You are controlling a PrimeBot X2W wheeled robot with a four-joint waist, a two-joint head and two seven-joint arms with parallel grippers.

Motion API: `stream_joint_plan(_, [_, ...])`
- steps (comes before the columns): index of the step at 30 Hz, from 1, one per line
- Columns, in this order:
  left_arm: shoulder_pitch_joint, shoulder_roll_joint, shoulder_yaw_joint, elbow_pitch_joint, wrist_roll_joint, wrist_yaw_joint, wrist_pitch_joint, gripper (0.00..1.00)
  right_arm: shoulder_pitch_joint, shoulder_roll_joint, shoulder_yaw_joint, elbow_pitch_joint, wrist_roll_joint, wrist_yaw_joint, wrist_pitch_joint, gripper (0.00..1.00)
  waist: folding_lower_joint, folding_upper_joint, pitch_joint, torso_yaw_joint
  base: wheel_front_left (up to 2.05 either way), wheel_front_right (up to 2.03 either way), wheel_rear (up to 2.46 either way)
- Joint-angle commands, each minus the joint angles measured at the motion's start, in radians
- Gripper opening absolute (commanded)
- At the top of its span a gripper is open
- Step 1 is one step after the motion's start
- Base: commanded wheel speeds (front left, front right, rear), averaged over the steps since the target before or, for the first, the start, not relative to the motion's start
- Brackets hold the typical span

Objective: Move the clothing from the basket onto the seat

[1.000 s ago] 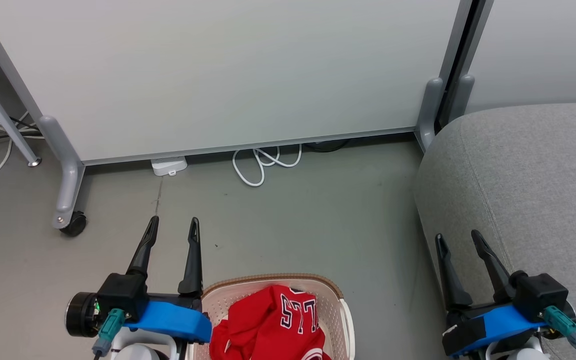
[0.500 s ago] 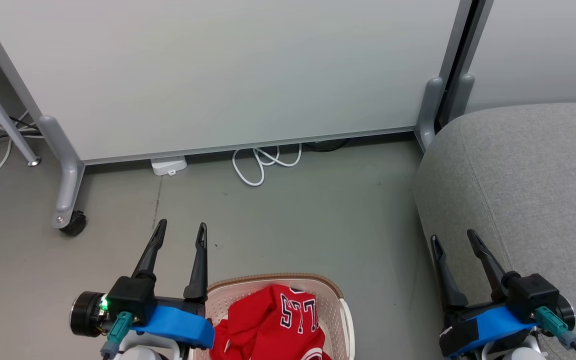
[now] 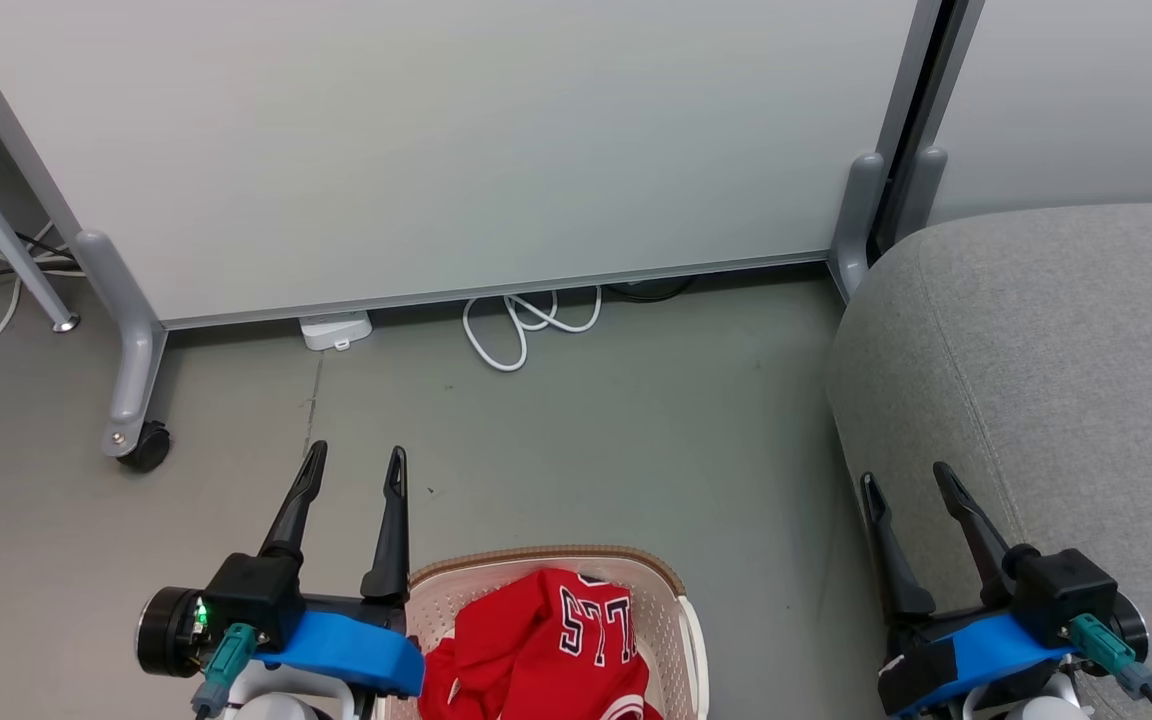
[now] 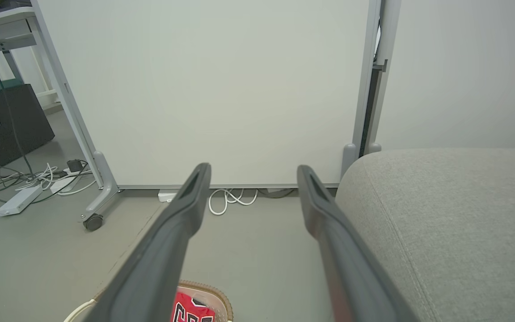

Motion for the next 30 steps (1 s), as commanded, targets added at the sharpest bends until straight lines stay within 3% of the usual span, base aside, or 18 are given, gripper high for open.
stream_joint_plan(1, [-0.005,-0.002,0.003,0.002,-0.001,-0.003,-0.005,1.00,-0.005,-0.005,0.001,0.003,0.003,0.003,-0.006,1.00,0.0000,0.0000,0.000,0.000,0.00,0.00,0.00])
stream_joint_plan(18, [-0.059,0.001,-0.034,0.058,0.020,-0.017,-0.005,1.00,-0.021,-0.005,0.008,-0.003,0.000,0.002,-0.006,1.00,0.0000,0.0000,0.024,-0.007,0.00,0.00,0.00])
stream_joint_plan(25, [-0.148,0.023,-0.072,0.172,0.002,-0.030,-0.004,1.00,-0.053,-0.005,0.024,-0.016,0.002,0.002,-0.005,1.00,0.0000,0.0000,0.087,-0.049,0.00,0.00,0.00])
stream_joint_plan(30, [-0.232,0.046,-0.150,0.304,-0.031,-0.033,-0.004,1.00,-0.083,-0.005,0.031,-0.034,0.011,0.002,-0.005,1.00,0.0000,0.0000,0.164,-0.087,0.00,0.00,0.00])
